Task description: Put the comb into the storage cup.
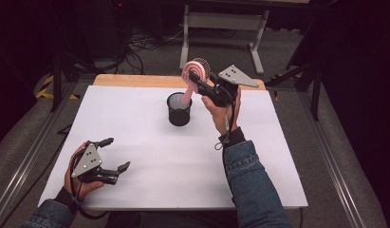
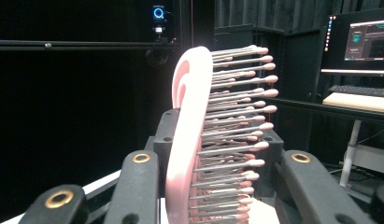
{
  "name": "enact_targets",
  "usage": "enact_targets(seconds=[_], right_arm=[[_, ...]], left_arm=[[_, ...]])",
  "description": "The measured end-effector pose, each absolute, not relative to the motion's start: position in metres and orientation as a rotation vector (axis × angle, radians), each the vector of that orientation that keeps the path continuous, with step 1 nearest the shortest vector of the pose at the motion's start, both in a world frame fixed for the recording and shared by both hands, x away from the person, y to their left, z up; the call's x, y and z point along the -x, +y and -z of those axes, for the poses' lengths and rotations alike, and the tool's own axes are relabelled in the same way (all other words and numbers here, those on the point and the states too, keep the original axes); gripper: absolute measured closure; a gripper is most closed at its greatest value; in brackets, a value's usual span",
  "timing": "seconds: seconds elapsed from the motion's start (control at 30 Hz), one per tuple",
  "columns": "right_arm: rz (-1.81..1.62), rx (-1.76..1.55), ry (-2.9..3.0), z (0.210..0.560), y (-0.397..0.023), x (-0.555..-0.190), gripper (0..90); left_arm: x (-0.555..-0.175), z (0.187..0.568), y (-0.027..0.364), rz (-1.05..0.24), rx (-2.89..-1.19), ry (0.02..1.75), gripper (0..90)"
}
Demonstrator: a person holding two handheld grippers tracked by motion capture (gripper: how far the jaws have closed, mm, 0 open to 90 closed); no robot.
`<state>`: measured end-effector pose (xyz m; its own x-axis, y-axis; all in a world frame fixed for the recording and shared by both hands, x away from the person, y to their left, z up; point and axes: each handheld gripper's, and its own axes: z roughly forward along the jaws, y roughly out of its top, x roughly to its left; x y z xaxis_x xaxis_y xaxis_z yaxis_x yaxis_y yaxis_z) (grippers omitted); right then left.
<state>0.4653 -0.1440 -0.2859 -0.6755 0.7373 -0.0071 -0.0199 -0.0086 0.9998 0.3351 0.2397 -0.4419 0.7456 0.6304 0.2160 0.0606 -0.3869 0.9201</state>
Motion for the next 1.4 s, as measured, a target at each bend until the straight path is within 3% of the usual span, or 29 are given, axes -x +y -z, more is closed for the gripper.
enact_targets(seconds=[1.4], right_arm=[[-1.788,-0.874,1.801,0.344,-0.121,-0.484,63.6]], left_arm=[[-0.329,0.443,0.245,-0.688,-1.899,0.547,5.7]])
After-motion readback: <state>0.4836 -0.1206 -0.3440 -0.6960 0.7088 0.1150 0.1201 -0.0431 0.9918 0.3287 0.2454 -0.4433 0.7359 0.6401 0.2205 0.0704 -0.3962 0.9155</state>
